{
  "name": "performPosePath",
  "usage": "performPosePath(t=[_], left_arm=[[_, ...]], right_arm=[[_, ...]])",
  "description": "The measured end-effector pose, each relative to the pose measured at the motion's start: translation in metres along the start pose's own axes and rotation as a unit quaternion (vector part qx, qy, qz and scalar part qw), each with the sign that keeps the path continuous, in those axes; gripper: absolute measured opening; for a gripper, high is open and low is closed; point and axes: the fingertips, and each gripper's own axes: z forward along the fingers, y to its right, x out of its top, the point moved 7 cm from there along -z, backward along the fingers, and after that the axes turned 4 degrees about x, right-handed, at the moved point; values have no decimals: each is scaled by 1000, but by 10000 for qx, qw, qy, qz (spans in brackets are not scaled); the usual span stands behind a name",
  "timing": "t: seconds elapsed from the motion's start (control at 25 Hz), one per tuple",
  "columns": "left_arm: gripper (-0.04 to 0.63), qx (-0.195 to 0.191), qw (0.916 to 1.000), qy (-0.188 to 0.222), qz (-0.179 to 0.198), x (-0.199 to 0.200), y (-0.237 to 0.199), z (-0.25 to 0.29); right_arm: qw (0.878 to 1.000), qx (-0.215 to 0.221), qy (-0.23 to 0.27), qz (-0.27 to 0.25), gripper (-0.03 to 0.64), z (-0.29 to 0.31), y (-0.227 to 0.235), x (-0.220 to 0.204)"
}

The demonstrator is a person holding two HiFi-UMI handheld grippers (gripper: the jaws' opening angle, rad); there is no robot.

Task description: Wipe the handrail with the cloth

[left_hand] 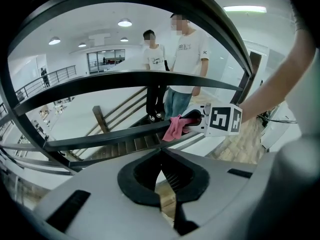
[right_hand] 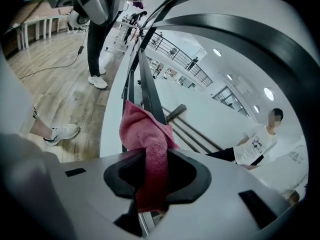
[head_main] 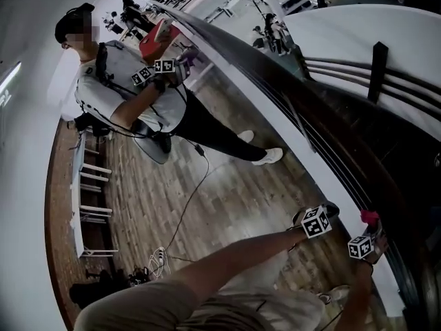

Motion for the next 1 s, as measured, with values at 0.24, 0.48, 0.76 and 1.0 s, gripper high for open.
performPosePath(t=[0.24,0.48,0.76,1.0], left_arm=[[15,-254,9996,-2,92,13,55,8],[15,-367,9988,-11,323,18,90,27],[15,-402,9983,-15,432,23,167,55],[15,-271,9987,8,423,36,224,82]], right_arm=[[9995,-148,-282,74,112,-29,11,-64],[9983,-419,-347,212,112,-39,16,-111],[9978,-514,-378,168,112,-64,18,-207],[9987,-462,-152,119,112,-75,25,-265]])
